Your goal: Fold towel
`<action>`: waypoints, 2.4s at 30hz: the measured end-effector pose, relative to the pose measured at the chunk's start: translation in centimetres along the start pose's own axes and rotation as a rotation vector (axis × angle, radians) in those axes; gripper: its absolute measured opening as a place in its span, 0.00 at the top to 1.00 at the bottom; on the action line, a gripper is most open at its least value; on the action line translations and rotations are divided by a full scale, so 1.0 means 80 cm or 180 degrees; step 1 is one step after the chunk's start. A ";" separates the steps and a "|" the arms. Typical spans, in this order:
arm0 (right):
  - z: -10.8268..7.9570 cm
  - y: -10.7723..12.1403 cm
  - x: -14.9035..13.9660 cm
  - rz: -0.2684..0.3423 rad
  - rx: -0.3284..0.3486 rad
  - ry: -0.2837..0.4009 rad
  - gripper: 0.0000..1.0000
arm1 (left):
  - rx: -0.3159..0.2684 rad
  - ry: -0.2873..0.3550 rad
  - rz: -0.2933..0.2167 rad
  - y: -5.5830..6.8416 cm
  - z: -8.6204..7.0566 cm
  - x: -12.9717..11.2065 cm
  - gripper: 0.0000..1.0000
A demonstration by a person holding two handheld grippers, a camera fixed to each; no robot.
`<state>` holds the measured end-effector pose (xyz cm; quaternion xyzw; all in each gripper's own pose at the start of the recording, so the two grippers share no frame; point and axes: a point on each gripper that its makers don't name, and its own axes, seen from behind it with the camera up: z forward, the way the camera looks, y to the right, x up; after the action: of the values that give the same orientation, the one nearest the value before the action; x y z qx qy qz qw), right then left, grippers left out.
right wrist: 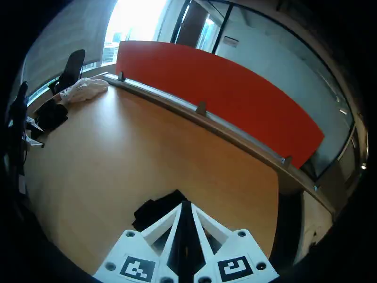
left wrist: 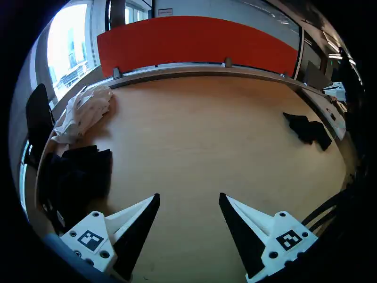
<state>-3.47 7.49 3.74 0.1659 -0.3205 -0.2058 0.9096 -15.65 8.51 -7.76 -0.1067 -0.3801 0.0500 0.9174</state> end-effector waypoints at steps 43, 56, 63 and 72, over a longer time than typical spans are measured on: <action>0.033 -0.012 -0.104 0.0099 0.0119 -0.0361 0.34 | 0.0088 -0.0064 -0.0032 -0.002 -0.006 -0.012 0.07; 0.042 -0.018 -0.160 0.0123 0.0273 -0.0655 0.34 | 0.0117 -0.0087 -0.0027 -0.004 -0.005 -0.013 0.07; 0.043 -0.023 -0.178 0.0063 0.0375 -0.0787 0.34 | 0.0120 -0.0096 -0.0030 -0.004 -0.004 -0.014 0.07; 0.048 -0.027 -0.205 -0.0005 0.0491 -0.0970 0.34 | 0.0132 -0.0111 -0.0033 -0.005 -0.003 -0.016 0.07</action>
<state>-18.18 12.85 -2.77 0.2024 -0.4694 -0.2041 0.8349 -16.39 7.87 -8.71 -0.0848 -0.3954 0.0549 0.9129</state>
